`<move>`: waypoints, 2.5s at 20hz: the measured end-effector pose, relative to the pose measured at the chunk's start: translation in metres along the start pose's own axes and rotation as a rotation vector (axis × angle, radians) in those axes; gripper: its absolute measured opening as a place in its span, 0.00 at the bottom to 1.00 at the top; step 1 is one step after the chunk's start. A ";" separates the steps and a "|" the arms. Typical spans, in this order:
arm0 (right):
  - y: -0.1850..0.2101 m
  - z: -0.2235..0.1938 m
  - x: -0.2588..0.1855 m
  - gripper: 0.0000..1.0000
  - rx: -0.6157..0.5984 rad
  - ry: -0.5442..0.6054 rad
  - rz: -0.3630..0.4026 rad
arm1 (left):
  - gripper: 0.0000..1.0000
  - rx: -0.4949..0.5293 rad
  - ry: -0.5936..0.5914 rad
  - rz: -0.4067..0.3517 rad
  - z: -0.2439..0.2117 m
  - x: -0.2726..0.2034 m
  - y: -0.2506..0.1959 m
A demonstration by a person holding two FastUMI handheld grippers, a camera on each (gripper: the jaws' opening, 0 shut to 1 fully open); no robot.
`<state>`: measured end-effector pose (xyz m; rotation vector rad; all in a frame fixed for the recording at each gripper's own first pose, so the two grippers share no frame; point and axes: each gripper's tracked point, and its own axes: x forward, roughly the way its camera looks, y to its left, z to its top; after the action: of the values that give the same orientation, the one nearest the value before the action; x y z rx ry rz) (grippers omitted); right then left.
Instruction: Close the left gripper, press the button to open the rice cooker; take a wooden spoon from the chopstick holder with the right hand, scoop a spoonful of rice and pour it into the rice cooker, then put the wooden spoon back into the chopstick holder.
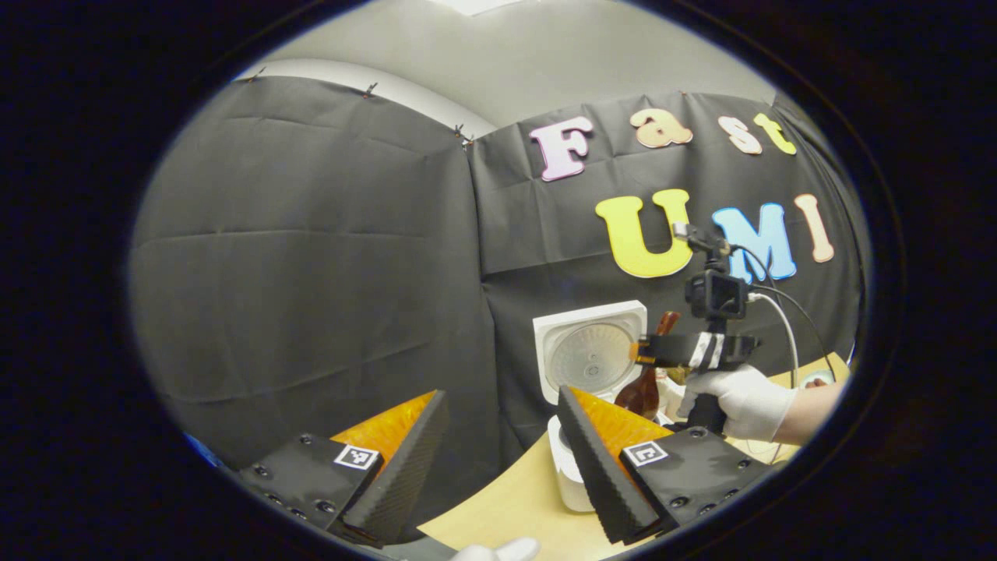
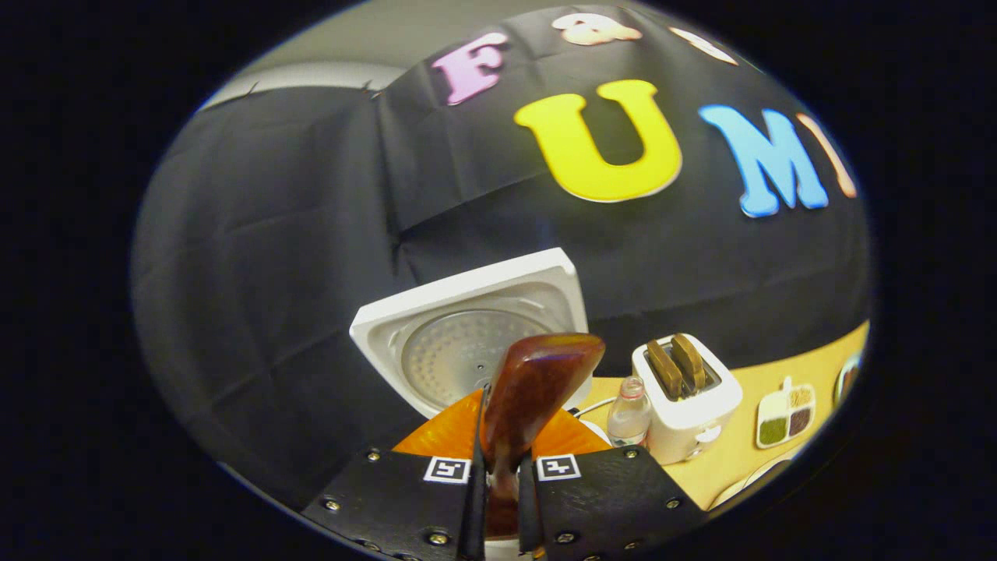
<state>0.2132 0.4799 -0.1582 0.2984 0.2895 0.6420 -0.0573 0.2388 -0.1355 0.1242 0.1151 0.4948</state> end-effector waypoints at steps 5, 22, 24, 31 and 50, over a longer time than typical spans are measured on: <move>-0.048 0.031 -0.025 0.17 0.154 -0.057 -0.072 | 0.98 0.003 -0.009 -0.042 0.007 -0.005 -0.014; -0.389 0.087 -0.251 0.17 0.263 -0.264 -0.559 | 1.00 -0.046 -0.059 -0.268 0.054 -0.035 -0.157; -0.433 0.091 -0.287 0.17 0.276 -0.289 -0.621 | 1.00 -0.037 -0.068 -0.279 0.062 -0.040 -0.172; -0.526 0.070 -0.364 0.17 0.315 -0.298 -0.756 | 1.00 -0.011 -0.071 -0.311 0.071 -0.058 -0.216; -0.606 -0.066 -0.353 0.17 0.386 -0.060 -0.845 | 1.00 0.050 -0.034 -0.316 0.064 -0.077 -0.261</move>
<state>0.2479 -0.1889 -0.3761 0.5199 0.4438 -0.2632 0.0061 -0.0318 -0.1046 0.1602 0.1112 0.1748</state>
